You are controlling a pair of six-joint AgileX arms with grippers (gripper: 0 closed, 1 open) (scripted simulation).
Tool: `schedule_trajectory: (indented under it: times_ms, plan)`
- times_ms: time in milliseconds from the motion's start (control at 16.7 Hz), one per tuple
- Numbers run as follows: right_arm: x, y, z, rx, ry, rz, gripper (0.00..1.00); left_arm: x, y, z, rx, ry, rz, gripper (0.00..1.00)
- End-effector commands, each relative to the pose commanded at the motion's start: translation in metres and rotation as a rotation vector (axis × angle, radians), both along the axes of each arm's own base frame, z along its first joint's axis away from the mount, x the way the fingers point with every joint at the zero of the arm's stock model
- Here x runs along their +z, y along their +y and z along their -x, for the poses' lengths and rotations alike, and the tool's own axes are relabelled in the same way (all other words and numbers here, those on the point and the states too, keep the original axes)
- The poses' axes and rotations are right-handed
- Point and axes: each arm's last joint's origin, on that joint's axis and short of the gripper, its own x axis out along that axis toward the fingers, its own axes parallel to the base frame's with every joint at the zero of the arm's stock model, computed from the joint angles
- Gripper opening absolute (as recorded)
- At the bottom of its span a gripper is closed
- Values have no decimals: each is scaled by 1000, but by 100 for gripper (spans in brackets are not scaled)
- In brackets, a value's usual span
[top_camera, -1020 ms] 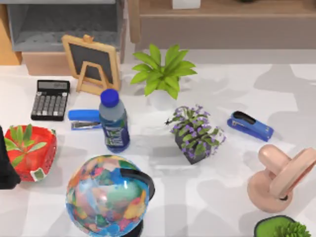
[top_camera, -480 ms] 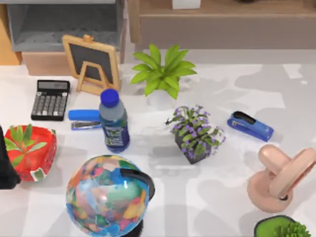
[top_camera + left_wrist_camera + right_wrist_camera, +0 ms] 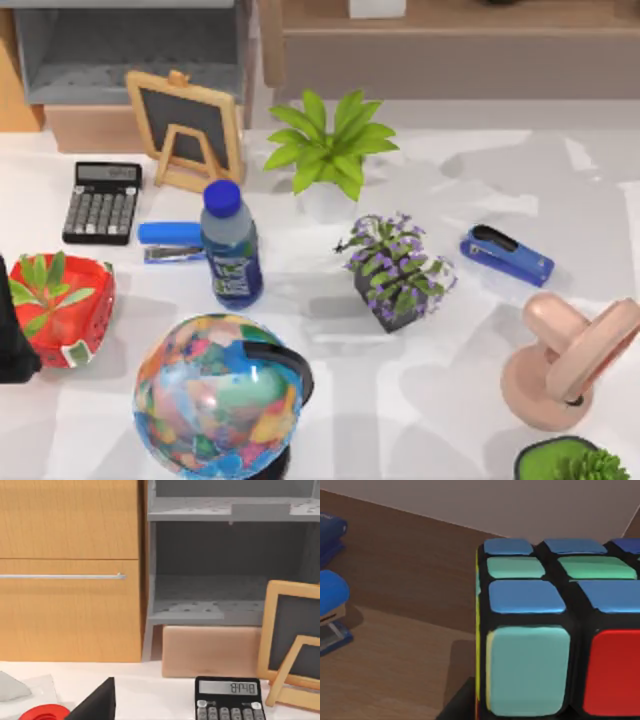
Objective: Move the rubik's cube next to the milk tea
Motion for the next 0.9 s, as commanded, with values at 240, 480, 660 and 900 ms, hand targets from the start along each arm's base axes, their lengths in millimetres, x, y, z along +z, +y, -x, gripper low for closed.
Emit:
schedule_trajectory:
  times_ms: [240, 480, 660, 900]
  plan:
    - [16, 14, 12, -64, 267, -78, 0, 0, 0, 0, 0, 0, 0, 100]
    - [7, 41, 17, -130, 631, -160, 0, 0, 0, 0, 0, 0, 0, 100]
    - [-21, 70, 9, -164, 913, -172, 0, 0, 0, 0, 0, 0, 0, 100]
    - [-63, 94, 1, -218, 1199, -138, 0, 0, 0, 0, 0, 0, 0, 100]
